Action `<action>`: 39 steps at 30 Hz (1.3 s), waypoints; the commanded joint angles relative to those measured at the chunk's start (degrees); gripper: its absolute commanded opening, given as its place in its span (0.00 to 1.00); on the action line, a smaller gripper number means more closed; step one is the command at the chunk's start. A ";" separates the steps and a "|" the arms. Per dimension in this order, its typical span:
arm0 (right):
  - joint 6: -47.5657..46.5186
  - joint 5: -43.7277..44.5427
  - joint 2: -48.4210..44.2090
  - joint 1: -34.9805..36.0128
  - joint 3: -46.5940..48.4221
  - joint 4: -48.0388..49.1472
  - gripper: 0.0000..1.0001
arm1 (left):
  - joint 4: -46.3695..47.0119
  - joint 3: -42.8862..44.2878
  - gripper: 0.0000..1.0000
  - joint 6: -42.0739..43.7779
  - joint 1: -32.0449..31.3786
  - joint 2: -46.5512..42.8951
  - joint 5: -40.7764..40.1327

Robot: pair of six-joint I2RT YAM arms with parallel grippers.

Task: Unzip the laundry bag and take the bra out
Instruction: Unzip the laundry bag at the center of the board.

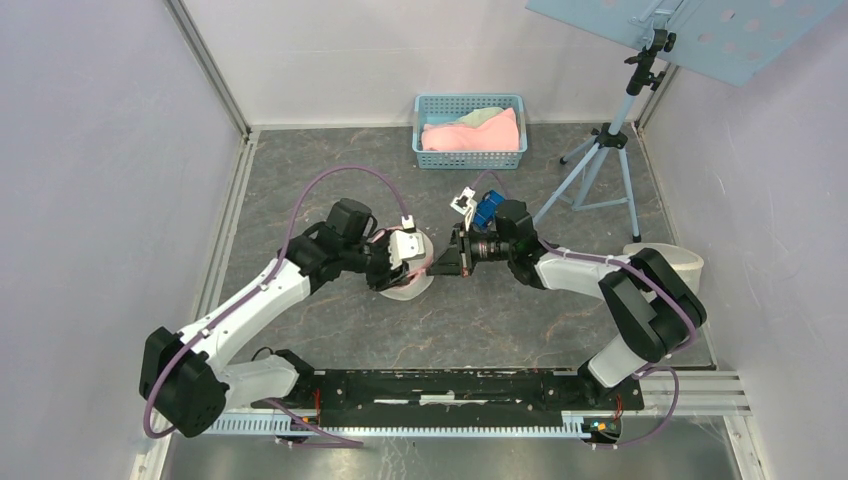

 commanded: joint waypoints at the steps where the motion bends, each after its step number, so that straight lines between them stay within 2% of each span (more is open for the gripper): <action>1: 2.21 0.01 0.18 1.04 1.96 5.04 0.00 | 2.51 1.41 0.51 -6.61 -1.60 1.02 -0.19; 4: 2.52 0.01 0.40 1.07 2.05 5.51 0.00 | 3.74 0.23 0.49 -6.92 -2.32 1.65 -1.46; 7: 1.84 -0.17 0.17 1.08 1.96 4.85 0.00 | 4.43 -0.67 0.43 -6.09 -2.39 1.96 -3.34; 8: 1.50 -0.17 0.15 1.04 1.95 4.36 0.00 | 4.39 -0.80 0.38 -5.81 -2.36 2.07 -3.82; 10: 0.80 -0.25 0.07 0.90 1.88 3.64 0.00 | 4.11 -1.35 0.21 -5.20 -2.37 1.84 -4.81; 14: -1.06 -0.19 -0.32 -0.69 1.71 1.74 0.00 | 3.92 -2.47 0.03 -3.27 -2.23 0.60 -6.70; 22: -5.34 -0.52 -1.49 -4.32 1.28 -2.90 0.00 | 3.67 -4.50 0.02 -0.33 0.10 -1.57 -7.18; 30: -3.85 -0.60 -1.56 -4.30 0.70 -0.94 0.00 | 1.68 -3.88 0.02 1.30 2.82 -2.67 -4.87; 31: -3.28 -0.69 -1.66 -4.09 0.50 -0.10 0.00 | 1.11 -3.33 0.06 1.21 2.81 -2.77 -3.78; 34: -1.92 -0.86 -1.78 -3.14 0.21 1.02 0.00 | -0.33 -0.80 0.40 -0.58 2.27 -3.03 -0.71; 35: -1.31 -0.87 -1.83 -2.70 0.06 1.49 0.00 | -0.28 0.02 0.48 -1.59 1.83 -3.04 -0.46; 37: -0.30 -0.87 -1.86 -1.91 0.03 2.63 0.00 | -0.21 1.04 0.57 -2.43 0.25 -2.87 -0.89; 39: 0.92 -0.70 -1.70 -1.32 0.18 3.83 0.00 | 0.39 1.46 0.59 -3.04 -1.95 -2.39 -2.65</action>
